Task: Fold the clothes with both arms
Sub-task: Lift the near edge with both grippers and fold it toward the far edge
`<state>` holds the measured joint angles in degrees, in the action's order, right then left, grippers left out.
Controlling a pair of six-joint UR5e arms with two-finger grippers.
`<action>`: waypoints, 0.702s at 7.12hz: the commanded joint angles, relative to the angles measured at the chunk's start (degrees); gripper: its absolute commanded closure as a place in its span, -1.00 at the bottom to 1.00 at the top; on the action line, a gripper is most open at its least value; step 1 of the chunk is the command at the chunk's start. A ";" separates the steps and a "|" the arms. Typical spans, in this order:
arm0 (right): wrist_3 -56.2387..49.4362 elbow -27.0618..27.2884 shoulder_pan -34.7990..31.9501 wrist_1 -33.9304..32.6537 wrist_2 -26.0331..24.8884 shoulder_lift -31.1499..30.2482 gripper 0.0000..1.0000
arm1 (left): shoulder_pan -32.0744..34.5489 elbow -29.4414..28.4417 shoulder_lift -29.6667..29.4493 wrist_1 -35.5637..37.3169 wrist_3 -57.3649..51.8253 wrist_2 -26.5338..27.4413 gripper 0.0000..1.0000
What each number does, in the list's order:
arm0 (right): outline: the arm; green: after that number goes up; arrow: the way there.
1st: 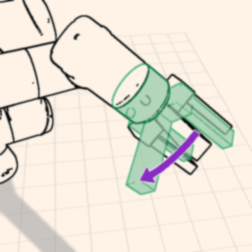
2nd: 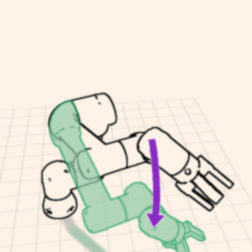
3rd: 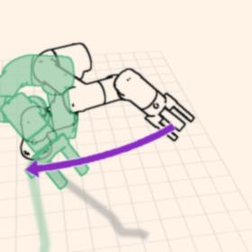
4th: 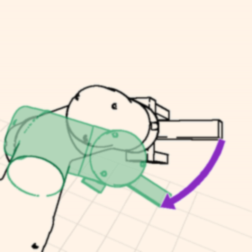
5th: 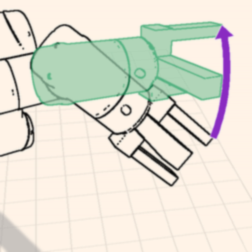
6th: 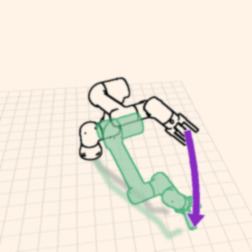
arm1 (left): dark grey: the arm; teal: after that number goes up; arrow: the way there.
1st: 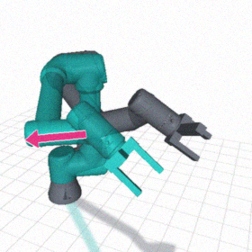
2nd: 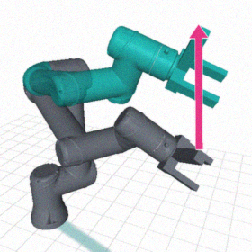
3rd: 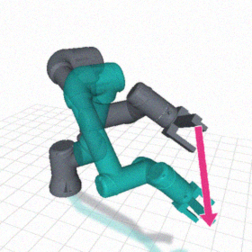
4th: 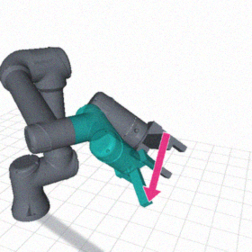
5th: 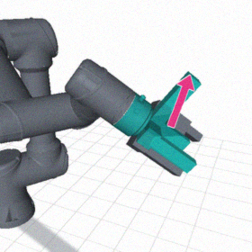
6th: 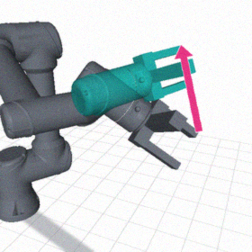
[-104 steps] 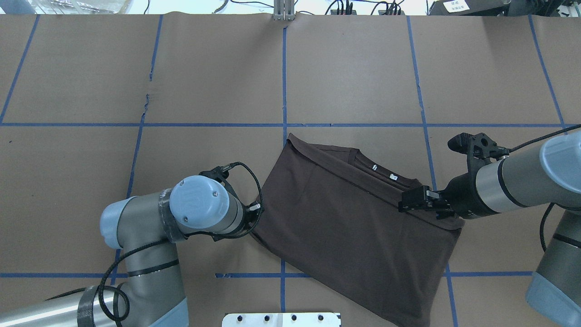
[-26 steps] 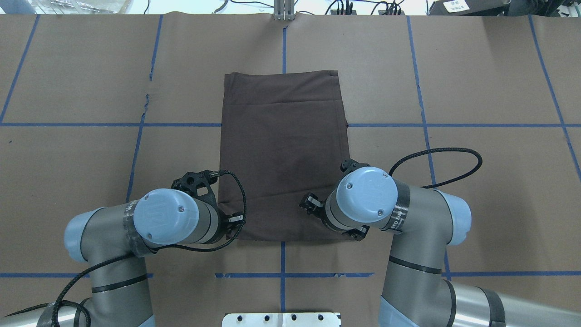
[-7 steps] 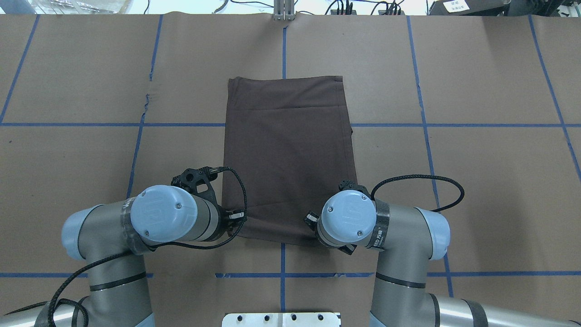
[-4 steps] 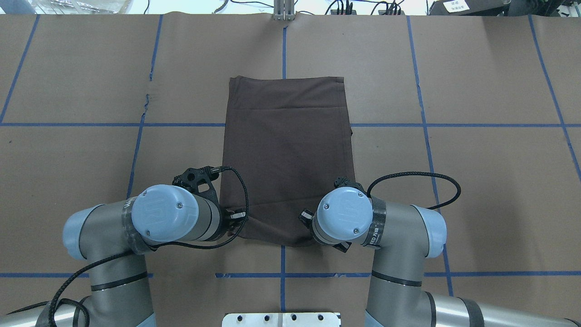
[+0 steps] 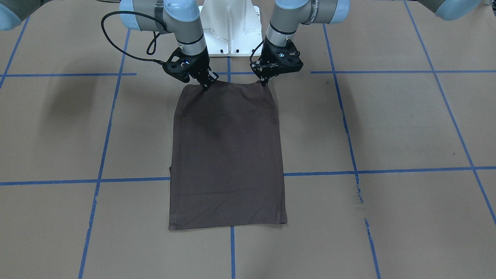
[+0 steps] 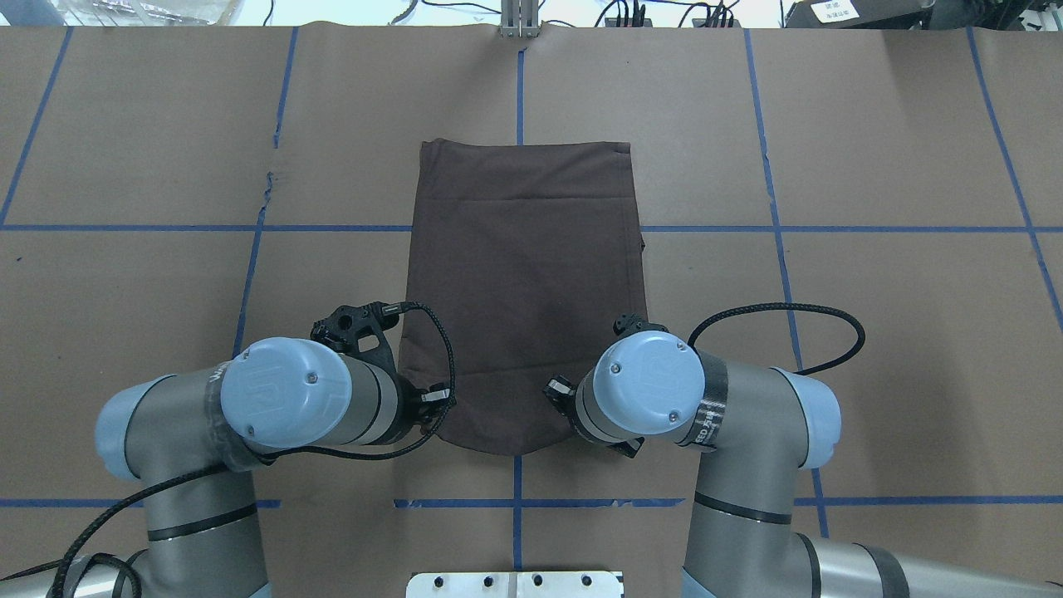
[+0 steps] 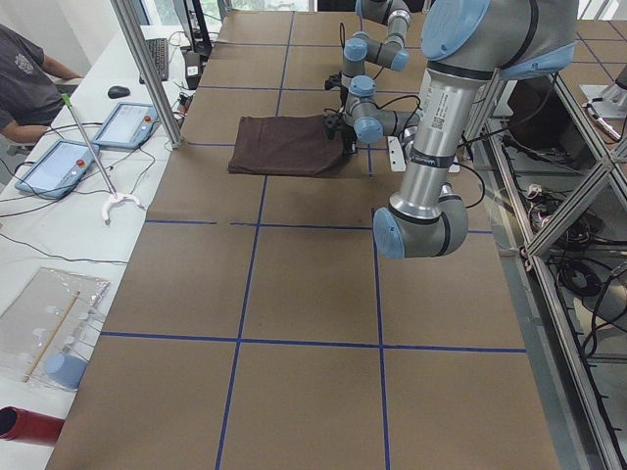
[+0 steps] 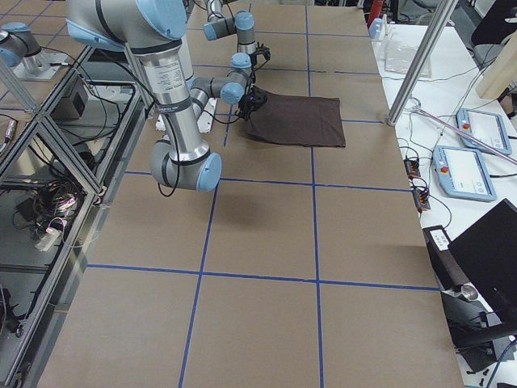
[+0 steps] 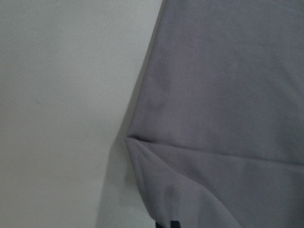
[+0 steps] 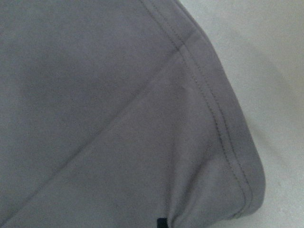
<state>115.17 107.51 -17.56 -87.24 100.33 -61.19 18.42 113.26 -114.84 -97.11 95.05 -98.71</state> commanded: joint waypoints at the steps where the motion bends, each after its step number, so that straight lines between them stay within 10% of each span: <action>1: -0.04 6.19 1.72 0.14 0.39 -3.39 1.00 | -1.45 6.06 1.97 3.58 0.66 -1.83 1.00; 5: -0.03 13.18 5.51 0.23 0.13 -6.06 1.00 | -6.90 16.91 10.70 3.25 0.92 -3.32 1.00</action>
<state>115.20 120.63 -13.11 -87.08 100.68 -67.46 12.19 129.32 -104.18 -93.63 95.95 -100.99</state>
